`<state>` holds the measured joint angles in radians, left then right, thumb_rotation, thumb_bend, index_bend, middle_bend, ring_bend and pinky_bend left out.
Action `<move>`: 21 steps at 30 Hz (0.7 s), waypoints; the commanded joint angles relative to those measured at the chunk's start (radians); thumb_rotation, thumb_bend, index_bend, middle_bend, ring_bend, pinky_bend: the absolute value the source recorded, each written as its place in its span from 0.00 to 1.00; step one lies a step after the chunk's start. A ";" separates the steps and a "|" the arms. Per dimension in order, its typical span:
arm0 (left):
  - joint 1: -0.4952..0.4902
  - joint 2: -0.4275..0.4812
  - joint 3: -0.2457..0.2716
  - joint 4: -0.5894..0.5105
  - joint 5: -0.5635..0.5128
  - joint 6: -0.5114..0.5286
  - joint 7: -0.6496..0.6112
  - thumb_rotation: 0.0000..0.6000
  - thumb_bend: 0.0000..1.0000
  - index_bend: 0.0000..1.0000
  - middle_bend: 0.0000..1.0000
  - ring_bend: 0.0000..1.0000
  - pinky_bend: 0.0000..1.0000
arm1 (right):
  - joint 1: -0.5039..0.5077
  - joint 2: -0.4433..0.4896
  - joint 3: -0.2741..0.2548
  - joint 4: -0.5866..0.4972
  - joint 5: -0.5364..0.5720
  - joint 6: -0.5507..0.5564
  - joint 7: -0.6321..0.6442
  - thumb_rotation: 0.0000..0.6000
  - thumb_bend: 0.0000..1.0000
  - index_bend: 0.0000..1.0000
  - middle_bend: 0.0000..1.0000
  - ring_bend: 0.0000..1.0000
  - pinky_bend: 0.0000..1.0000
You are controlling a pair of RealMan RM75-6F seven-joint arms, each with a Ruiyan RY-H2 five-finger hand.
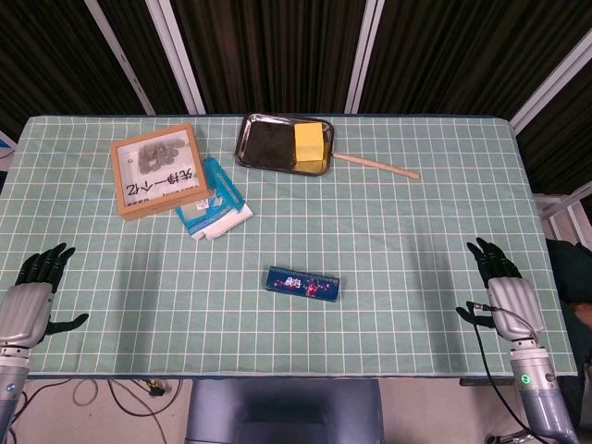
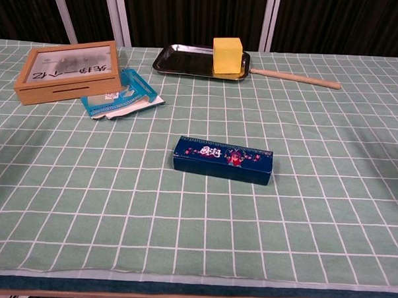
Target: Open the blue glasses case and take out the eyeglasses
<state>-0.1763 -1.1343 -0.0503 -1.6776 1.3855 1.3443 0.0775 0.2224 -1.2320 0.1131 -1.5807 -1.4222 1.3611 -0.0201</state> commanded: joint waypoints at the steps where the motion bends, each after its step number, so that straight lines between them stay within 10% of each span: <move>1: 0.000 -0.001 0.001 0.002 0.004 0.003 0.002 1.00 0.00 0.00 0.00 0.00 0.00 | 0.001 0.002 -0.001 -0.004 -0.009 0.005 0.000 1.00 0.04 0.00 0.00 0.00 0.20; 21: -0.005 -0.008 -0.007 0.015 -0.009 -0.009 -0.010 1.00 0.00 0.00 0.00 0.00 0.00 | 0.039 0.033 0.015 -0.137 0.006 -0.046 -0.067 1.00 0.03 0.00 0.00 0.00 0.20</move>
<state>-0.1815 -1.1428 -0.0573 -1.6623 1.3761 1.3351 0.0673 0.2530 -1.2042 0.1264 -1.7033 -1.4265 1.3302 -0.0773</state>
